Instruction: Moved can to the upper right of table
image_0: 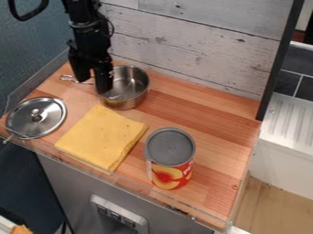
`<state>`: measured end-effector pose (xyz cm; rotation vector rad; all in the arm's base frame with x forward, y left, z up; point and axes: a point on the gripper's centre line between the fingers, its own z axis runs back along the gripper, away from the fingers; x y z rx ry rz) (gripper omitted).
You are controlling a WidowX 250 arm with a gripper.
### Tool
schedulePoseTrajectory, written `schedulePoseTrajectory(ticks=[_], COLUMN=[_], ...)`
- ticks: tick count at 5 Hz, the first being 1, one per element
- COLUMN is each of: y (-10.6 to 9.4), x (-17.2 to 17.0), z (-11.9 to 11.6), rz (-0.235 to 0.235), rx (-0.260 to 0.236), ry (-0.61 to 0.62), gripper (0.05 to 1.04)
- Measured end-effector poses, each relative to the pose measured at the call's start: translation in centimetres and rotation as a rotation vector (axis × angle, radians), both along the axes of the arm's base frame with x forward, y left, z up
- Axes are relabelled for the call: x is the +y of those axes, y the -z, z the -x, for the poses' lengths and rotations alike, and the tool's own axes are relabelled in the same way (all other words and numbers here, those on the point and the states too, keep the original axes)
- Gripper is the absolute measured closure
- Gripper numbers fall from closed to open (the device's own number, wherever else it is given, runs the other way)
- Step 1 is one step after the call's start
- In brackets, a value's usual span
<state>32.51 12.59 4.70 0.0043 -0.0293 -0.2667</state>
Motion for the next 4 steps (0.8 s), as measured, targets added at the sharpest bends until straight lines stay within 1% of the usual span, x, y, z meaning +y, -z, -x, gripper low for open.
schedulePoseTrajectory(ticks=[1, 2, 3, 4], y=[-2.3, -2.6, -0.8, -0.6], x=[-4.6, -8.2, -13.2, -15.2], z=[2.0, 4.6, 7.4, 9.6], rz=[-0.042, -0.08, -0.081, -0.087], rx=[-0.037, -0.026, 0.026, 0.044], ry=[0.089, 0.138, 0.222, 0.199], gripper=[0.083, 0.083, 0.082, 0.082])
